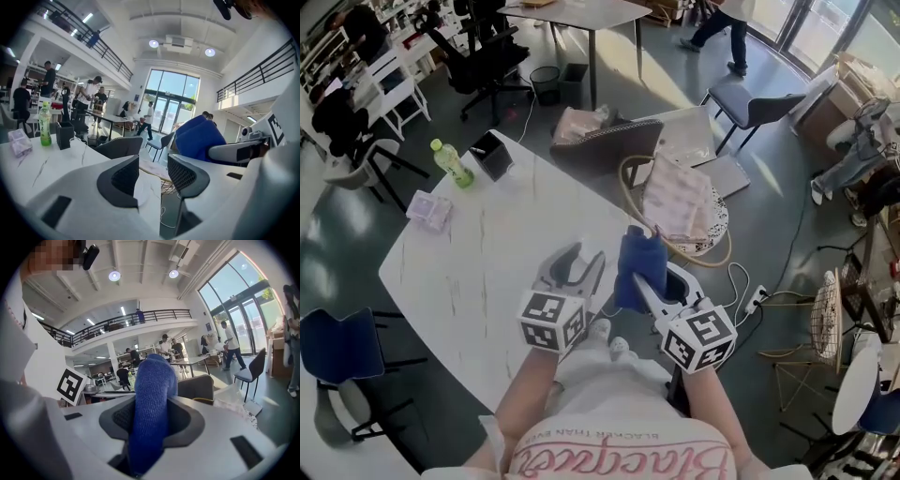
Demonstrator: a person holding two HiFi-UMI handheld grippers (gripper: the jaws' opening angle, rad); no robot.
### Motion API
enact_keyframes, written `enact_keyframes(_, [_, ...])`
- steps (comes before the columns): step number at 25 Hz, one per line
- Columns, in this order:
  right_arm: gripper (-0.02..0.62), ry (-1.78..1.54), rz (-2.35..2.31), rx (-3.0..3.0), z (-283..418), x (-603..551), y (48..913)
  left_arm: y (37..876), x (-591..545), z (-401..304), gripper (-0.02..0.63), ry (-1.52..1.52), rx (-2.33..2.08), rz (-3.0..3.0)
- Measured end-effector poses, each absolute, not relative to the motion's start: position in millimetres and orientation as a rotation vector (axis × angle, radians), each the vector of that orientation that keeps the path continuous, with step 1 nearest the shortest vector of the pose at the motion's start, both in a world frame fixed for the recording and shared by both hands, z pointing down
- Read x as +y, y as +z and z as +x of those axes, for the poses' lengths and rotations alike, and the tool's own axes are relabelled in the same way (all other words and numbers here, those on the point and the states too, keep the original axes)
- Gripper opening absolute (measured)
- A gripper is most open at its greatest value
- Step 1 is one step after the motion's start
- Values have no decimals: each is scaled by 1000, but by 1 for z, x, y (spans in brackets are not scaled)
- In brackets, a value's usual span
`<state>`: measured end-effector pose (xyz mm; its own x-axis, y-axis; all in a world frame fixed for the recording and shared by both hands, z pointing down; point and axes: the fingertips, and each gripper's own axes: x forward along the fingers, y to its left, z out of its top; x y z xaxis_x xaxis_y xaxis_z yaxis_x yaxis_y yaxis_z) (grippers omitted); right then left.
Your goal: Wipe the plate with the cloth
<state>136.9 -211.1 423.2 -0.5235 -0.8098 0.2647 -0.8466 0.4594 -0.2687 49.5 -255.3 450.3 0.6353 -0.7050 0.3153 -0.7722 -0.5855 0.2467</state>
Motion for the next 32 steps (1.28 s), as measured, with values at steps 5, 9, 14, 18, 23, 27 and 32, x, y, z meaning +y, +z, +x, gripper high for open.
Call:
enact_keyframes(5, [130,616,1495,-2562,136,-231,429,463,-279,36,166,250,-1117,2446])
enact_keyframes(9, [130,671,1463,-2527,133,-245,442,479,-297,24,165,282,-1066,2414])
enact_keyframes(14, [130,646,1422,-2472,124,-269,462,512,-315,19,164,357,-965,2364])
enact_keyframes(18, [130,677,1424,-2437,120,-281,480,541,-324,17,164,414,-889,2310])
enact_keyframes(23, [130,758,1434,-2383,122,-289,509,582,-334,16,164,492,-834,2189])
enact_keyframes(27, [130,802,1450,-2355,124,-299,528,611,-337,22,164,528,-766,2101])
enact_keyframes(32, [130,854,1457,-2333,124,-303,545,635,-340,26,165,547,-739,2028])
